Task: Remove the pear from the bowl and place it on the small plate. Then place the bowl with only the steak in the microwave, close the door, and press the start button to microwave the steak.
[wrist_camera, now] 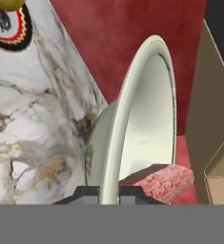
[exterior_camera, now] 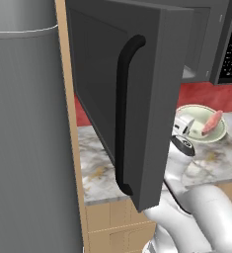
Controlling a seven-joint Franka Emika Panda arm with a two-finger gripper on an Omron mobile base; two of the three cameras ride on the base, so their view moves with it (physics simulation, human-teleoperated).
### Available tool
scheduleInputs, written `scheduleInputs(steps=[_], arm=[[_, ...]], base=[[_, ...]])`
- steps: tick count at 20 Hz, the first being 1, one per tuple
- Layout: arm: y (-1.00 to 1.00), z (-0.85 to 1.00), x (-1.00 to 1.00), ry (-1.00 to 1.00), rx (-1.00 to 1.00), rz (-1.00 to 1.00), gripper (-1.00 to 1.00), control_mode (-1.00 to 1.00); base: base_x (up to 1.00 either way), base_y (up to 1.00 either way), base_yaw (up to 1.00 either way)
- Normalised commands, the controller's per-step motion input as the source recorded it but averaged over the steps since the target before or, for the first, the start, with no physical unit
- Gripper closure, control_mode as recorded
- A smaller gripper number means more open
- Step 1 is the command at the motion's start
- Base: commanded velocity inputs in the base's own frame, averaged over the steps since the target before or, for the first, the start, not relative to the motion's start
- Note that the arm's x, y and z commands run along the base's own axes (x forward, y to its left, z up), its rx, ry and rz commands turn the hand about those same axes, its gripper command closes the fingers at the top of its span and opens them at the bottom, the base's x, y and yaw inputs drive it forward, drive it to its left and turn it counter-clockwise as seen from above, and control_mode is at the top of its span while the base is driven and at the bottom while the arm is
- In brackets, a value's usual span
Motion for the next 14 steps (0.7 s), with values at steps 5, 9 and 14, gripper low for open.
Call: scheduleInputs(steps=[5, 9, 14], arm=[[0.04, 0.16, -0.46, 0.01, 0.08, 0.06, 1.00, -1.00], [0.00, 0.23, -0.56, 0.06, 0.04, 0.05, 1.00, -1.00], [0.13, 0.40, -0.48, -0.01, -0.05, 0.13, 1.00, -1.00]], base=[[0.00, 0.00, 0.00], [0.00, 0.00, 0.00], [0.00, 0.00, 0.00]])
